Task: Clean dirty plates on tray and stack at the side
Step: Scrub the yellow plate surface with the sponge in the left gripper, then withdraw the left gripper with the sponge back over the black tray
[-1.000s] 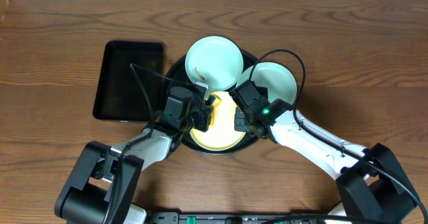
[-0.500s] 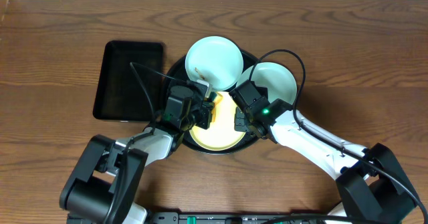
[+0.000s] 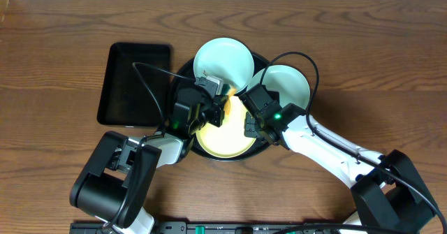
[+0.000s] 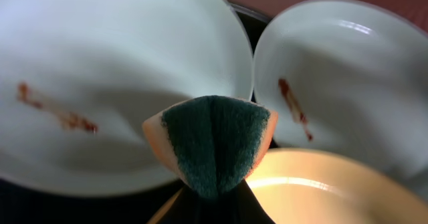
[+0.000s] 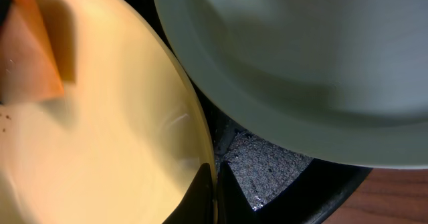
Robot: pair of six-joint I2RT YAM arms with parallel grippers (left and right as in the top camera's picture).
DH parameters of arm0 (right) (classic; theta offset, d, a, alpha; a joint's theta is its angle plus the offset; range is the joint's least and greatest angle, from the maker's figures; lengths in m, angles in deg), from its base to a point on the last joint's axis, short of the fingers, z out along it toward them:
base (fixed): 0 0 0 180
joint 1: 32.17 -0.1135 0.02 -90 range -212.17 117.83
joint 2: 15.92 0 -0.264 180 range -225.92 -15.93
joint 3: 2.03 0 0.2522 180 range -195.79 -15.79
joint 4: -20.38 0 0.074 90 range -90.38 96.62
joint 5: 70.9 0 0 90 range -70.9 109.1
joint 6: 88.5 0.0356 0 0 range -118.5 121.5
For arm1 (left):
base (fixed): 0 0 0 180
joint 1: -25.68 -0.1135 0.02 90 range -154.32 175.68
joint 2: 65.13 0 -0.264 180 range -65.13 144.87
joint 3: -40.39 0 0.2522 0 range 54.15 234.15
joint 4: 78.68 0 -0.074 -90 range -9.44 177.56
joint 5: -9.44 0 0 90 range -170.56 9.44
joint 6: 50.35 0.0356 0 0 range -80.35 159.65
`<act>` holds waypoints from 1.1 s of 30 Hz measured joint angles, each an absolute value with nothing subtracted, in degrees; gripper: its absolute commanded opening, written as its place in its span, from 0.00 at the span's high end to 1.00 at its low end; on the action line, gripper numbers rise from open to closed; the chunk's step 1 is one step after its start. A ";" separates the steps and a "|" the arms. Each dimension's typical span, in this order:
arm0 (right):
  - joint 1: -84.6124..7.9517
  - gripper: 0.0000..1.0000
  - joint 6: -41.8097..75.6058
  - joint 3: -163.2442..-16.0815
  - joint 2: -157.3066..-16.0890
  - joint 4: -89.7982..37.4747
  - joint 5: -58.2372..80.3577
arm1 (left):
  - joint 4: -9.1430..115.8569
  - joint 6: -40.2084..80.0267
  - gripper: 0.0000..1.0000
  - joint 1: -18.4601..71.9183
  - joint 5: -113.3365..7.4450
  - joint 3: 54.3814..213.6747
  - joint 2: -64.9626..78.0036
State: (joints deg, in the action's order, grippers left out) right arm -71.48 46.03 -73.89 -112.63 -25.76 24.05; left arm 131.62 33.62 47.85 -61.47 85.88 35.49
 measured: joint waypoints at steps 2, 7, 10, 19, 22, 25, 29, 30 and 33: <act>-71.48 0.99 46.06 -73.89 -112.63 -25.76 24.03 | 133.98 33.65 0.92 47.57 -61.45 85.90 35.51; -71.48 0.99 45.95 -73.89 -112.63 -25.78 24.14 | 137.19 33.43 0.92 46.63 -61.23 85.99 33.18; -71.48 0.99 45.07 -73.98 -112.63 -26.00 24.99 | 136.66 32.42 0.92 46.06 -61.21 85.99 27.10; -71.48 0.99 33.64 -82.68 -111.04 -29.30 31.09 | 120.01 24.25 0.92 34.22 -60.79 87.08 3.54; -71.65 0.99 26.84 -87.77 -110.07 -30.52 33.65 | 106.20 22.39 0.92 28.29 -60.62 88.63 -1.80; -72.90 0.99 19.91 -91.36 -109.48 -32.10 38.74 | 92.89 21.32 0.92 23.11 -60.16 90.80 -5.36; -77.22 0.99 10.14 -93.52 -109.40 -32.05 50.63 | 82.02 20.36 0.92 17.78 -59.87 93.18 -7.06; -78.93 0.99 7.83 -93.59 -109.40 -31.31 54.61 | 80.69 20.07 0.92 16.86 -59.83 93.31 -7.06; -83.72 0.99 2.63 -93.63 -109.40 -29.04 64.45 | 77.74 19.68 0.92 14.46 -58.98 93.33 -6.50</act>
State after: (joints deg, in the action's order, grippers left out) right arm -83.72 2.63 -93.63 -109.40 -29.04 64.45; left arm 77.74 19.68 14.46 -58.98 93.33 -6.50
